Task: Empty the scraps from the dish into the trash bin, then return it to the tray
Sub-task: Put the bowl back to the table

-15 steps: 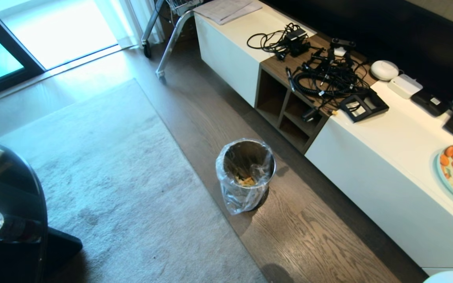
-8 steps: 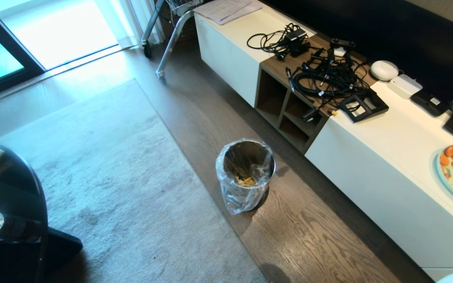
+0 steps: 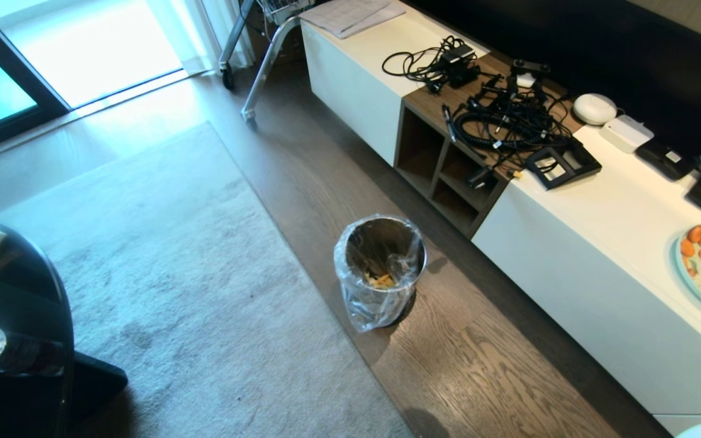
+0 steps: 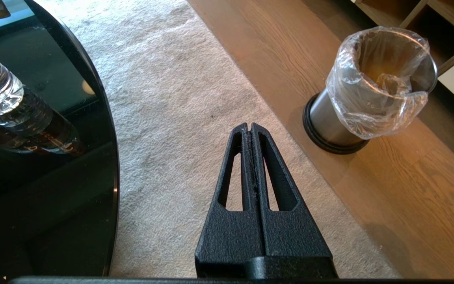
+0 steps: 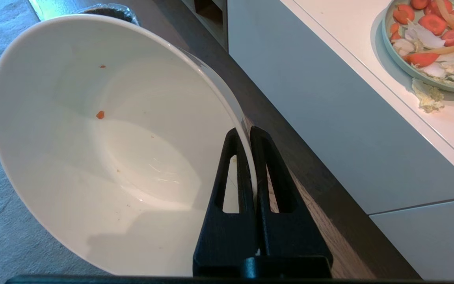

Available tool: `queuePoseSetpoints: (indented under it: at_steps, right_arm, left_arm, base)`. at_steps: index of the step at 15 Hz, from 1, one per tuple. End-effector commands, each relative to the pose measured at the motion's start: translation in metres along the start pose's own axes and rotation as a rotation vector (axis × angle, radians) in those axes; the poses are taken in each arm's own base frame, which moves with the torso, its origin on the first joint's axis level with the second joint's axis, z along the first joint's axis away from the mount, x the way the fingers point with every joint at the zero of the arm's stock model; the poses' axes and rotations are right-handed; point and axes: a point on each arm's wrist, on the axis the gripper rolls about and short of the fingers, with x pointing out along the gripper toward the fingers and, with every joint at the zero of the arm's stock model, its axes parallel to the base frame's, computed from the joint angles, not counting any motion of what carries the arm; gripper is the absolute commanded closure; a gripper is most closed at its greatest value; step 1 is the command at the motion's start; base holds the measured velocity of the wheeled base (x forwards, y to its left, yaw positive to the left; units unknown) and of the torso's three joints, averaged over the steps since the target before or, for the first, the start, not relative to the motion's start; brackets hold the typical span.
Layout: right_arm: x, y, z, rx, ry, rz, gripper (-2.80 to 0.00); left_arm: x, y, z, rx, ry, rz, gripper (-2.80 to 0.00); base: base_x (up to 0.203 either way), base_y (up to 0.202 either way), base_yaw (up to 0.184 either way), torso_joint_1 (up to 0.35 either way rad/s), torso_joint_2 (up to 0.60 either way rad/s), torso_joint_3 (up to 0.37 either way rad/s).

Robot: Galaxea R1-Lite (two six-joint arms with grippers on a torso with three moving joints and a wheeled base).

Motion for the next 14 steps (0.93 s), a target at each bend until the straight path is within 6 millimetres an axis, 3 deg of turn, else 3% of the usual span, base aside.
queuePoseSetpoints:
  at_steps: [1,5,14]
  right_arm:
    - [0.0003,0.0,0.0001,-0.001,0.004,0.0,0.0]
    - [0.0003,0.0,0.0001,-0.001,0.003,0.0,0.0]
    - [0.0003,0.0,0.0001,-0.001,0.004,0.0,0.0]
  left_arm:
    - [0.0,0.0,0.0001,-0.001,-0.001,0.001,0.0]
    - [0.0,0.0,0.0001,-0.002,-0.001,0.001,0.0]
    - [0.0,0.0,0.0001,-0.004,-0.001,0.001,0.0]
  base:
    - [0.0,0.0,0.0,0.0,0.0,0.0]
    - [0.0,0.0,0.0,0.001,0.0,0.02]
    - [0.0,0.0,0.0,0.003,0.0,0.186]
